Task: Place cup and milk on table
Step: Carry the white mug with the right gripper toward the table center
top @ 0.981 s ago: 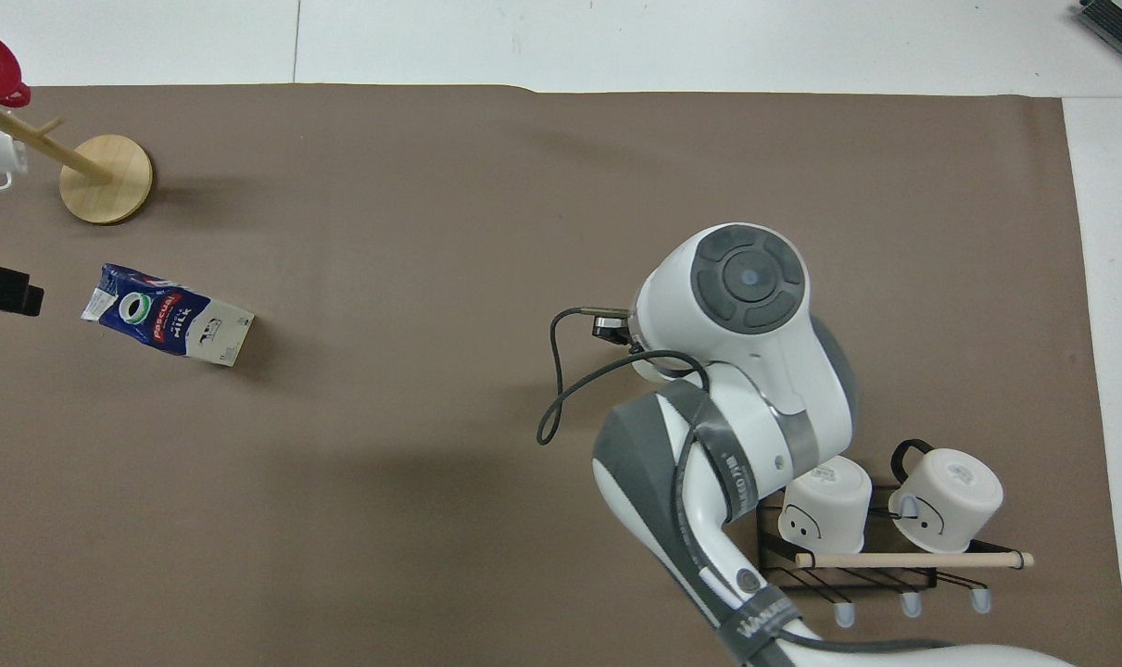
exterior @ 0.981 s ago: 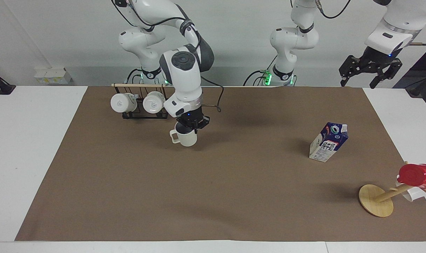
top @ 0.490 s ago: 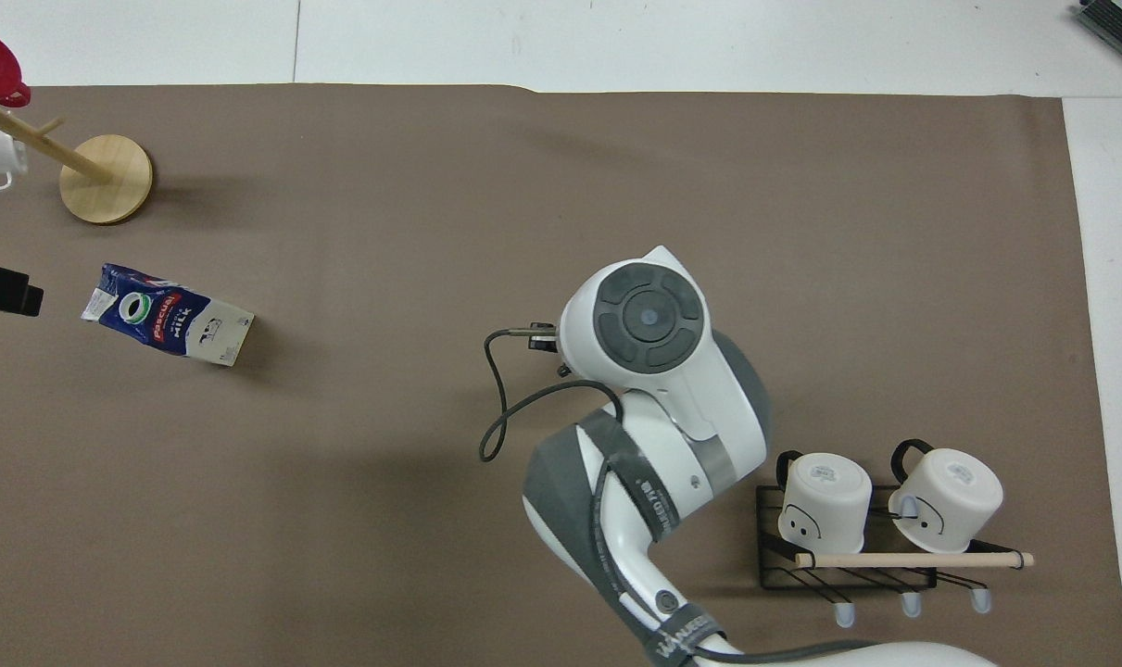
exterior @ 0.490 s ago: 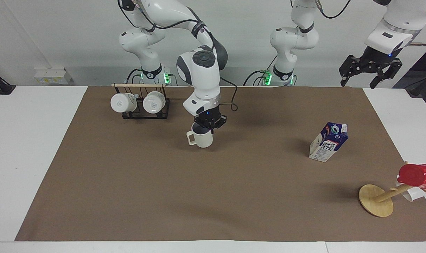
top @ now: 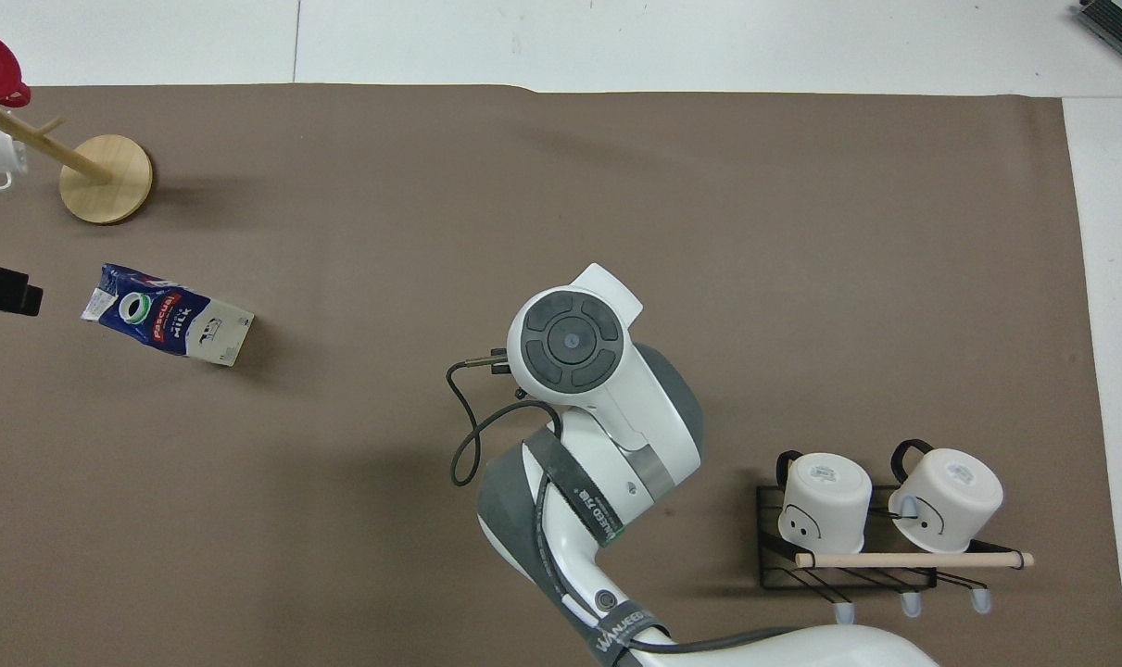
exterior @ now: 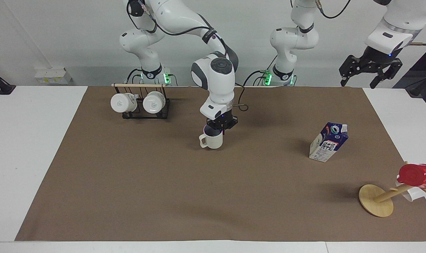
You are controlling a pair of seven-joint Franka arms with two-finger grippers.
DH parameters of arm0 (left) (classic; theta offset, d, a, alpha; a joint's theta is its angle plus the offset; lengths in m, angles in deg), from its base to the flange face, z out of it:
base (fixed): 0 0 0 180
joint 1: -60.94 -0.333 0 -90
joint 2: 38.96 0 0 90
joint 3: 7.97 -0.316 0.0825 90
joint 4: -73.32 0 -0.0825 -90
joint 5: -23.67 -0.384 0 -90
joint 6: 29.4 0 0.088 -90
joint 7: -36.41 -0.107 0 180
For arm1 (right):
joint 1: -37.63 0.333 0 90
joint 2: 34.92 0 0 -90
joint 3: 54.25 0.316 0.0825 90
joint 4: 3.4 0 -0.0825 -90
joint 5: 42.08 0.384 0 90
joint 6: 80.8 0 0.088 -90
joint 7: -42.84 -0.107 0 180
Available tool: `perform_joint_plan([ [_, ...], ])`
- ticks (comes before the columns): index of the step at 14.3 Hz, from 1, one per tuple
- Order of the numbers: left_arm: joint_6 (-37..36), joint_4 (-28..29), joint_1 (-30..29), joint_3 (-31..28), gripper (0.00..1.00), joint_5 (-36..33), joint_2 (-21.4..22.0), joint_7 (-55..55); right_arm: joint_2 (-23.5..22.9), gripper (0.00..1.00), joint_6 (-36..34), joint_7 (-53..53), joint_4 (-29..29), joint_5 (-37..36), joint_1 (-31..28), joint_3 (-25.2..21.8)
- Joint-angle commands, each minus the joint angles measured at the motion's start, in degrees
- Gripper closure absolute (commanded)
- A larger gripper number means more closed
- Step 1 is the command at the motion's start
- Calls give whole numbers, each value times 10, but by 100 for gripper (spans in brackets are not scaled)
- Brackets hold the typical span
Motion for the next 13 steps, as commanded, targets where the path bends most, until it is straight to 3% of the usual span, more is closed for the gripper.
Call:
perform_joint_plan([
  [1,1,-4,-9,5,0,8,3,-9,-10,100,22,8,-3,-8,16,1],
  [13,8,-4,-9,3,0,8,3,-9,-10,100,31,61,-20,-10,13,1],
])
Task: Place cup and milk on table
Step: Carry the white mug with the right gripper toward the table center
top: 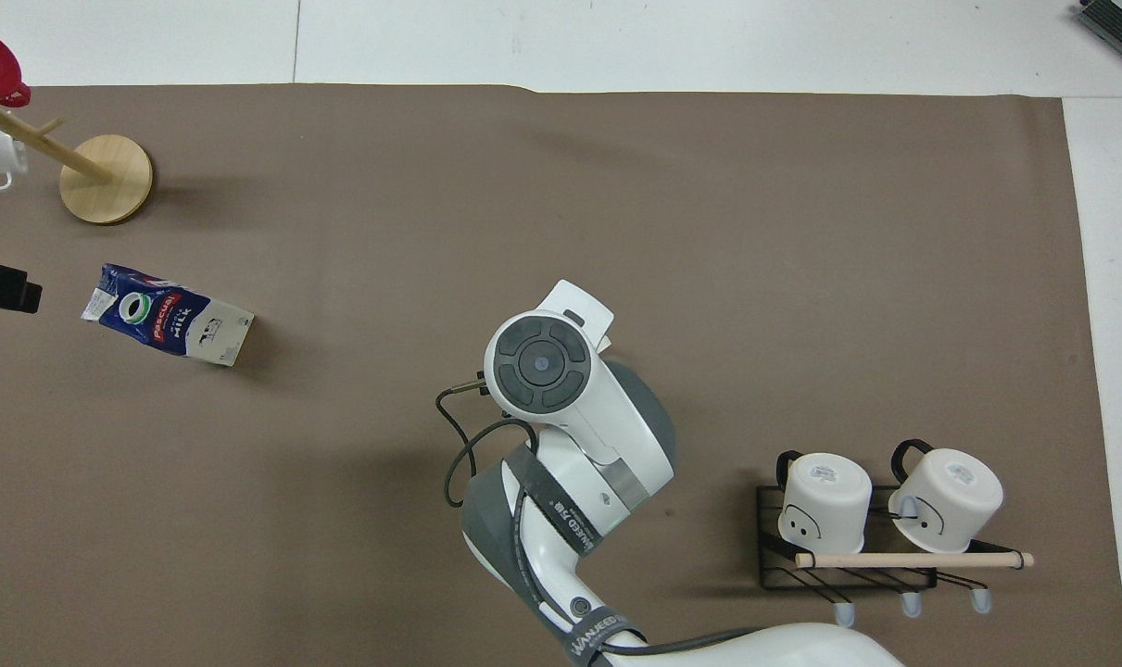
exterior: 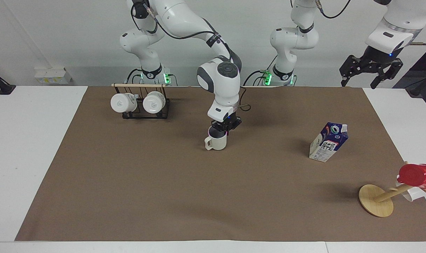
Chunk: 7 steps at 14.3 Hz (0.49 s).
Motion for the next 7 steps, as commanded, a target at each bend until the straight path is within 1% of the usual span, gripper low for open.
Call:
perform_joint_plan([
  [1,3,-4,-9,3,0,8,3,-9,5,100,16,10,-10,-4,-6,3],
  [5,4,-4,-9,3,0,8,3,-9,5,100,18,10,-12,-2,-6,3],
  [6,4,-3,-9,3,0,8,3,-9,5,92,19,10,-12,0,-6,3],
  [7,3,-3,-9,3,0,8,3,-9,5,70,19,8,-12,2,-7,3],
])
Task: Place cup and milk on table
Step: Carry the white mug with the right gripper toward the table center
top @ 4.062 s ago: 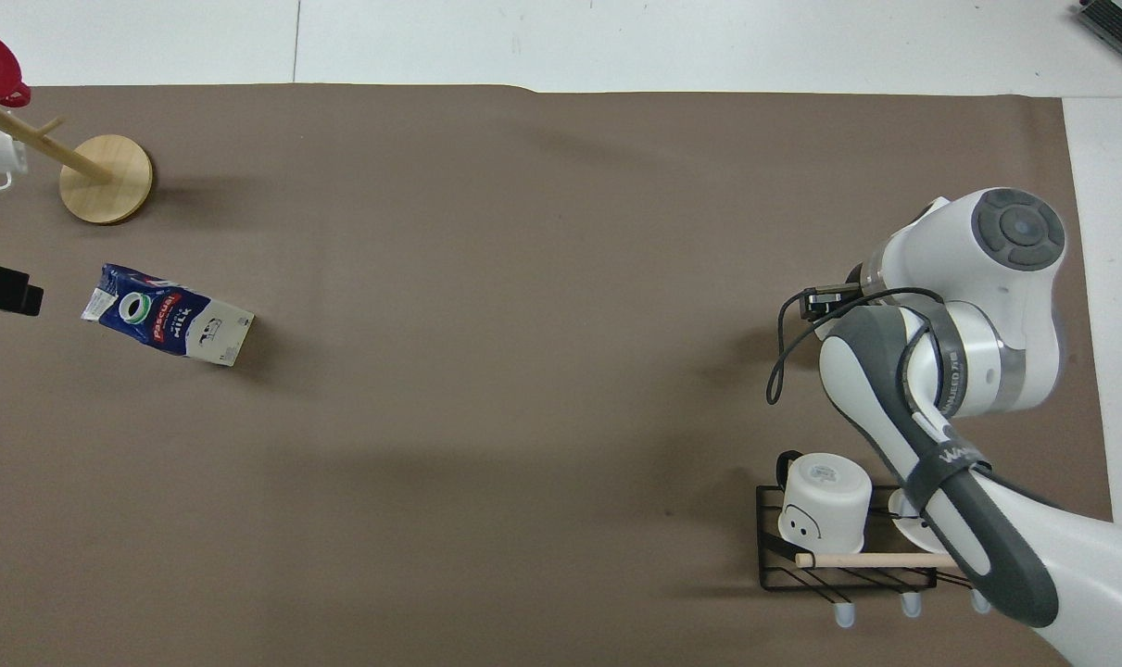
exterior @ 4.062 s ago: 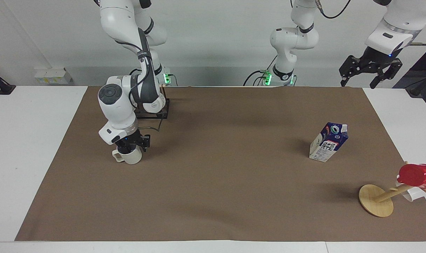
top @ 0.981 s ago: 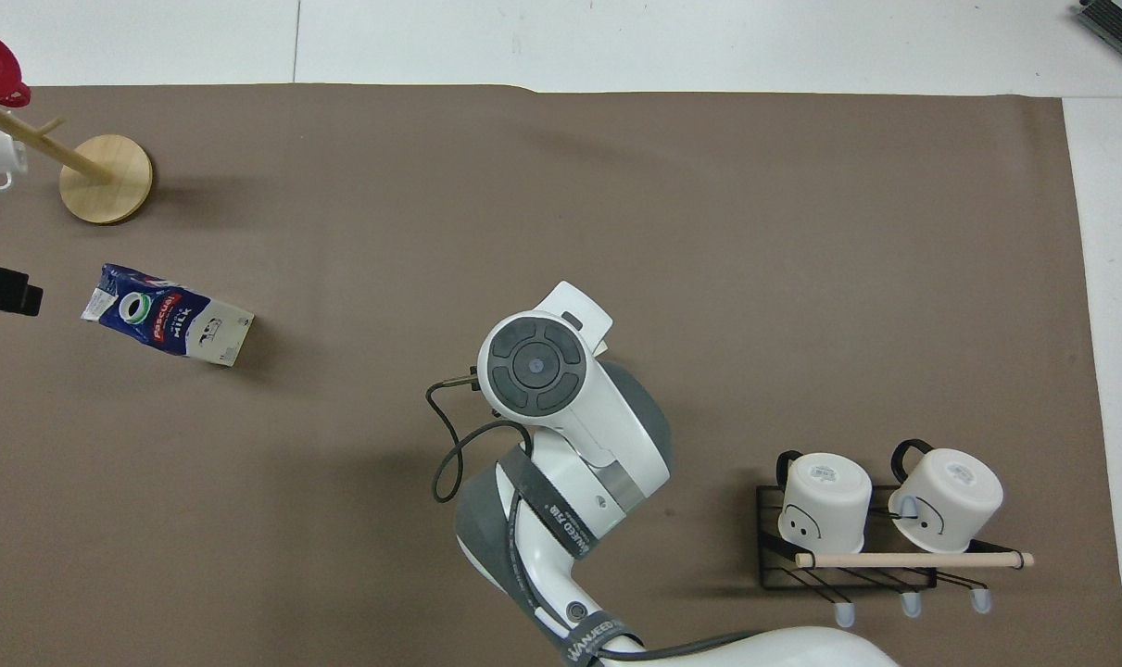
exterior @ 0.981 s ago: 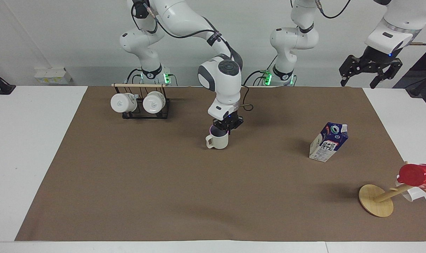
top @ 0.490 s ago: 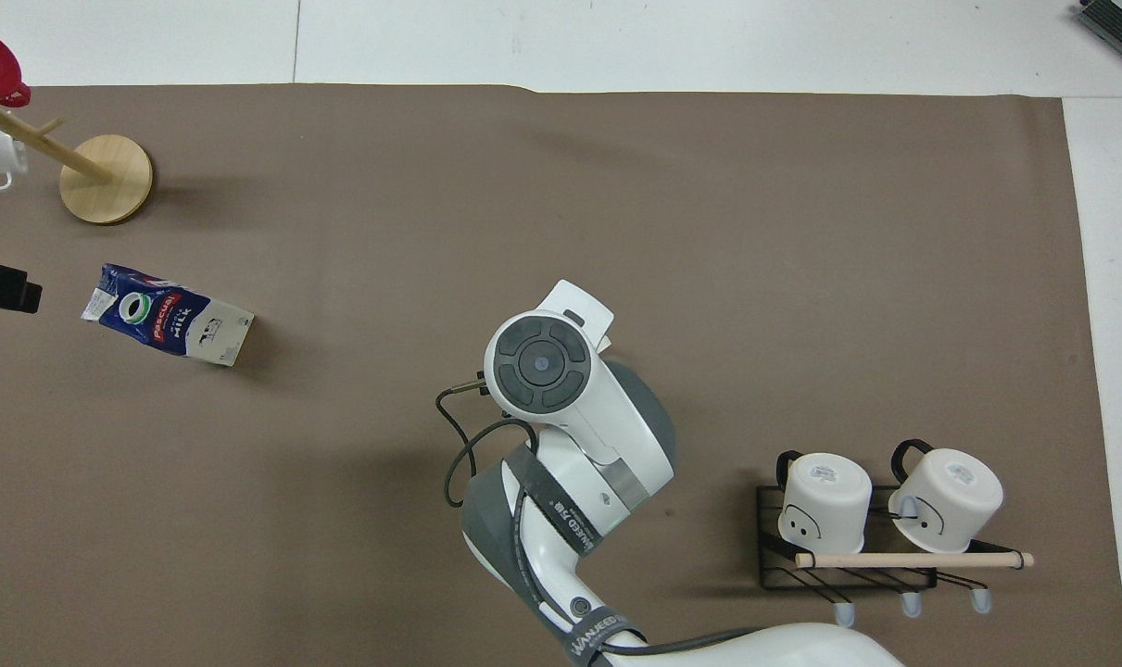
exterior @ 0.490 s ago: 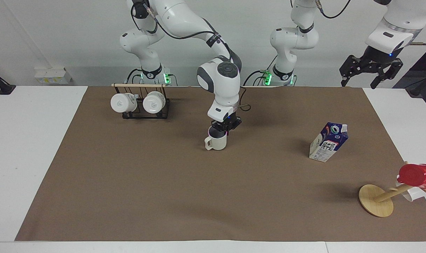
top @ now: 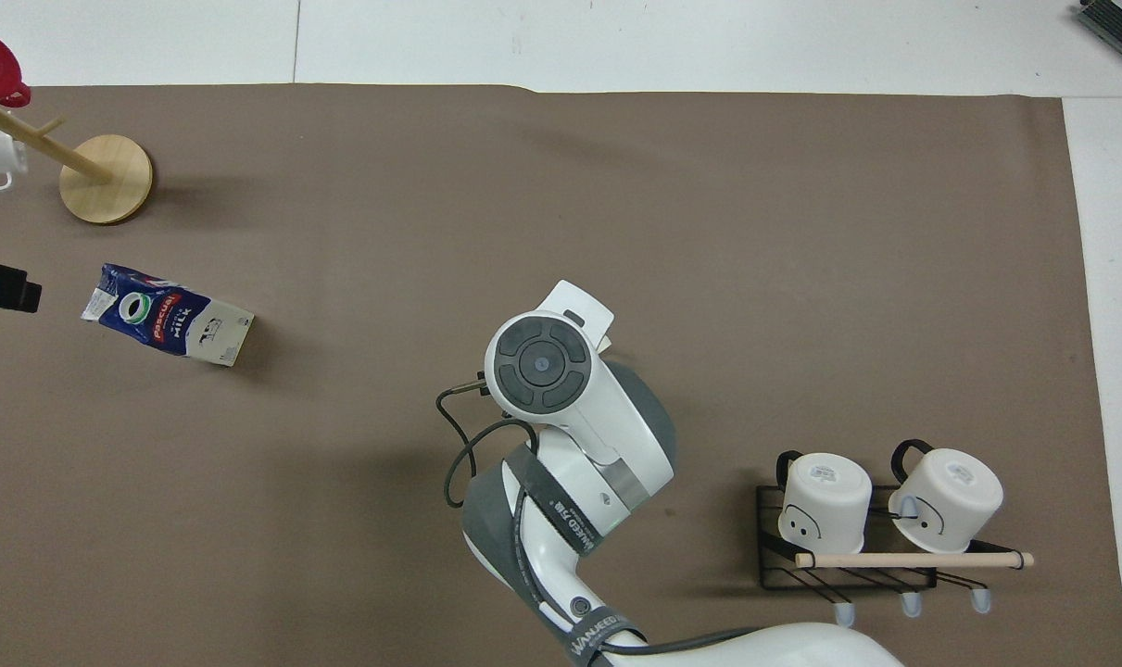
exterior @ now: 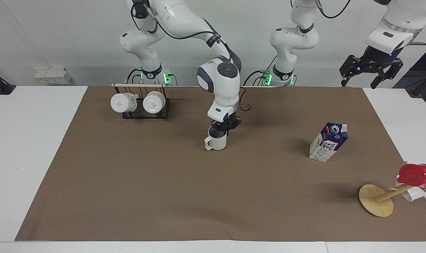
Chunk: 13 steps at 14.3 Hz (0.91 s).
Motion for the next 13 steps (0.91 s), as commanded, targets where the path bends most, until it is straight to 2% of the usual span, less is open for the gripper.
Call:
perform_joint_plan([
  [1,2,-3,-10,3,0,8,3,-9,5,41,17,5,-11,3,-7,3],
  [2,3,-3,-10,3,0,8,3,-10,5,19,16,3,-10,3,-6,3],
  [3,3,-2,-10,3,0,8,3,-10,5,4,16,2,-9,3,-6,3],
  [4,3,-1,-10,3,0,8,4,-10,5,0,14,-1,-6,2,-4,3],
  [7,8,15,-25,3,0,8,12,-10,14,0,3,-19,-3,2,-5,2],
  [11,61,61,-30,3,0,8,15,-12,76,0,-52,-17,-3,3,-36,-2],
  [13,89,109,-31,3,0,8,17,-36,110,0,-95,-17,-2,3,-56,-2],
])
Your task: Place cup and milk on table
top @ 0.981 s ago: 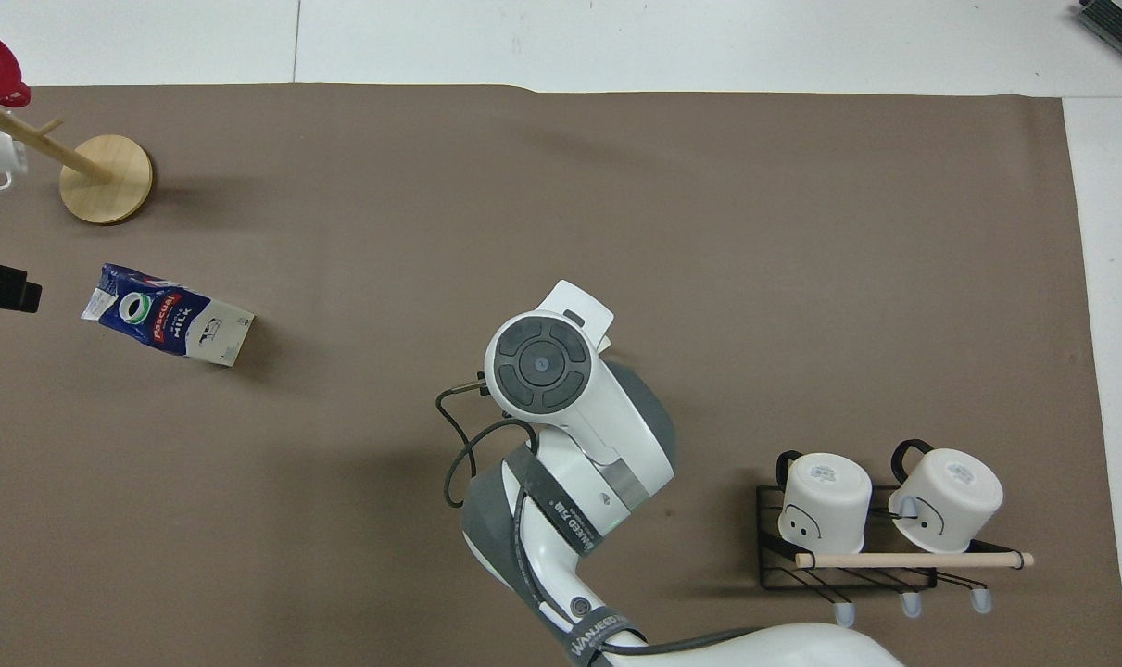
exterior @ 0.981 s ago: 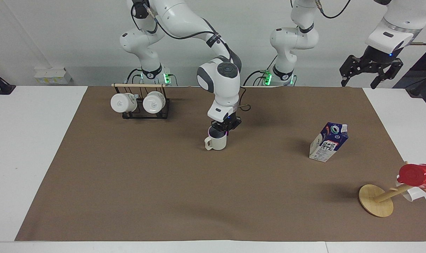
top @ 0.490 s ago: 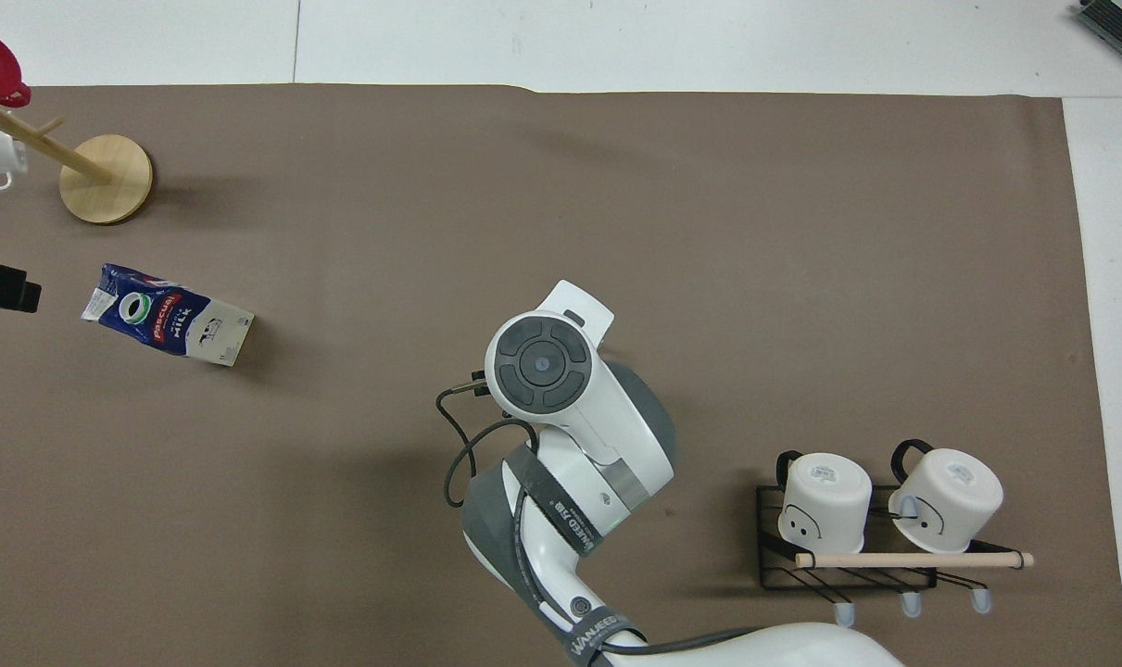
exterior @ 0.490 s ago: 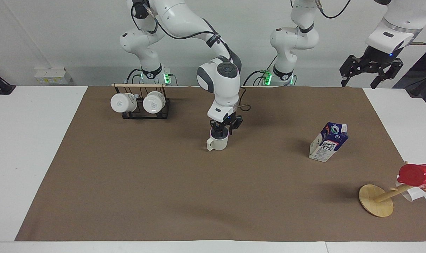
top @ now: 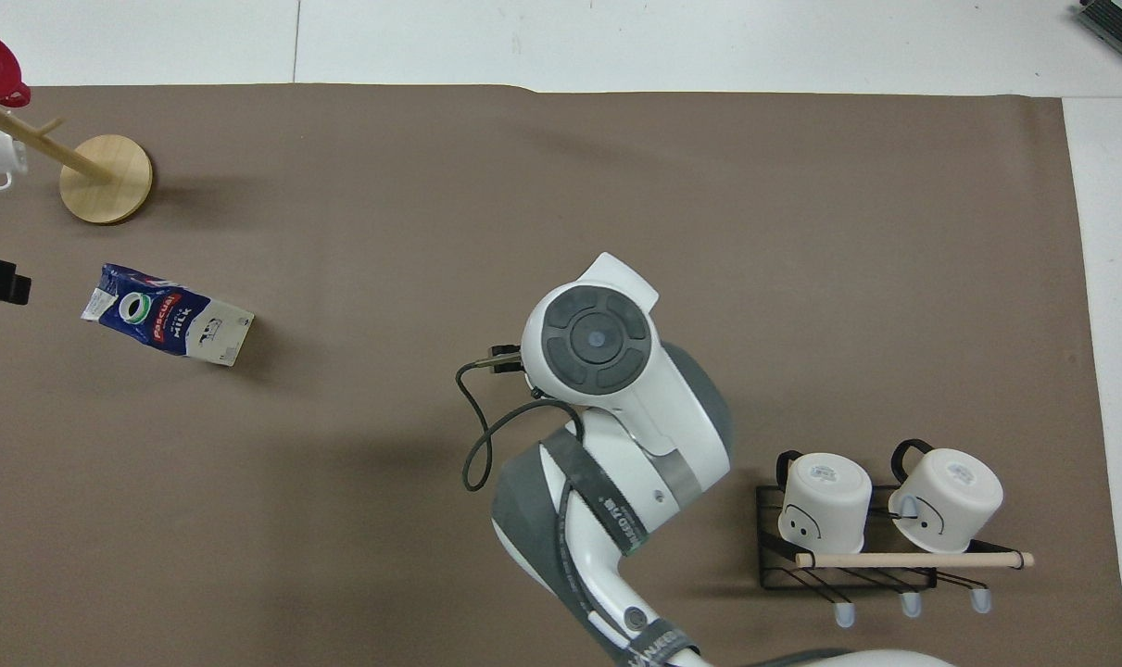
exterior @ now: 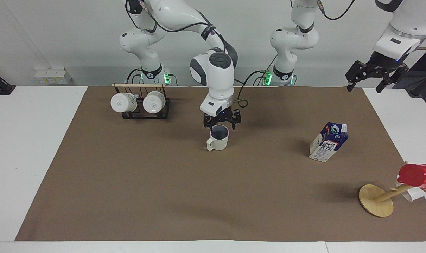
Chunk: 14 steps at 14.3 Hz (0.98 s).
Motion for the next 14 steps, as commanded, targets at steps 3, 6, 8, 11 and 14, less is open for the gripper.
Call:
perform_joint_plan([
  [3,98,122,-10,5,0,8,16,-51,78,0,-101,0,1,2,-63,3],
  [6,151,158,-11,4,0,8,14,-66,109,0,-137,5,3,-4,-106,2],
  [8,190,188,-16,5,0,8,14,-69,135,0,-174,54,3,-8,-141,1],
  [11,251,220,-17,4,0,8,4,-69,168,0,-233,109,3,-8,-191,1],
  [14,296,232,-16,5,0,8,-12,-75,183,0,-260,132,3,-9,-233,1],
])
